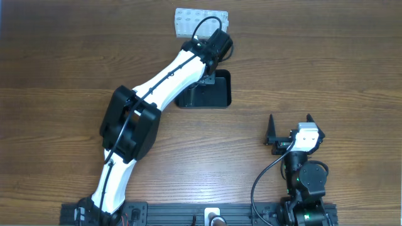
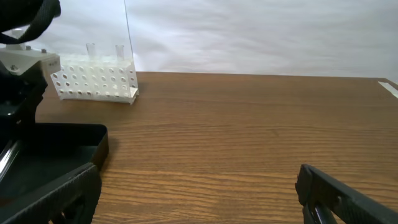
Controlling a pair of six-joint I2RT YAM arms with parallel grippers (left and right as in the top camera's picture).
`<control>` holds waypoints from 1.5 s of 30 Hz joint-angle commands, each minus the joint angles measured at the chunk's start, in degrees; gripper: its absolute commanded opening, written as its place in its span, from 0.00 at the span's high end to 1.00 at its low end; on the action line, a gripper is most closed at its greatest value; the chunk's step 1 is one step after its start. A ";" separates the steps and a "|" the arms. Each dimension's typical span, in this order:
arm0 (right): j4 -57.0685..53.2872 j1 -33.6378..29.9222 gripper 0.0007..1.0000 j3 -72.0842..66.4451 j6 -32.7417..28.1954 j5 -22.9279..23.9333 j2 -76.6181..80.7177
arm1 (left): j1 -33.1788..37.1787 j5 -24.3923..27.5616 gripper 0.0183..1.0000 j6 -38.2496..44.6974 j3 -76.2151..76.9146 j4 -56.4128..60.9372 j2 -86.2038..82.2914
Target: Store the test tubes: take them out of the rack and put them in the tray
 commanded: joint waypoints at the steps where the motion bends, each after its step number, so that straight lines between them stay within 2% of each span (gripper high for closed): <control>1: -0.24 -0.35 0.01 -0.33 -0.24 -0.24 -0.15 | 0.79 0.61 0.96 0.76 0.04 0.48 0.76; 9: -0.22 -0.35 0.01 -0.33 -0.24 -0.24 -0.15 | 0.79 1.20 0.96 0.76 0.04 0.70 2.43; 13: -0.22 -0.35 0.01 -0.33 -0.24 -0.24 -0.15 | 0.79 1.49 0.89 0.76 0.04 1.01 2.45; 14: -0.22 -0.35 0.01 -0.33 -0.24 -0.22 -0.15 | 0.79 1.49 0.79 0.79 0.04 1.01 2.43; 15: -0.22 -0.35 0.01 -0.33 -0.24 -0.24 -0.15 | 0.79 1.49 0.65 0.76 0.07 1.01 2.40; 17: -0.24 -0.35 0.01 -0.33 -0.24 -0.22 -0.15 | 0.76 1.49 0.61 0.76 0.07 0.98 1.75; 22: -0.22 -0.35 0.01 -0.33 -0.24 -0.22 -0.15 | 0.57 1.40 0.41 0.81 0.07 0.90 -3.74; 24: -0.22 -0.35 0.01 -0.33 -0.24 -0.22 -0.15 | 0.57 0.39 0.25 0.81 0.07 0.90 -7.67; 26: -0.24 -0.35 0.01 -0.33 -0.24 -0.24 -0.15 | 0.76 -1.20 0.02 0.81 0.07 1.29 -11.85; 32: -0.22 -0.35 0.01 -0.33 -0.24 -0.24 -0.15 | 4.13 -8.20 0.00 1.70 0.04 6.47 -24.87; 36: -0.22 -0.35 0.01 -0.33 -0.24 -0.24 -0.15 | 7.91 -8.00 0.00 14.29 -1.77 13.38 -31.71; 39: -0.24 -0.35 0.01 -0.33 -0.24 -0.24 -0.15 | 11.21 -5.03 0.00 20.33 -6.05 18.32 -36.70; 45: -0.22 -0.35 0.01 -0.33 -0.24 -0.22 -0.15 | 19.34 4.42 0.00 23.63 -21.68 30.08 -48.76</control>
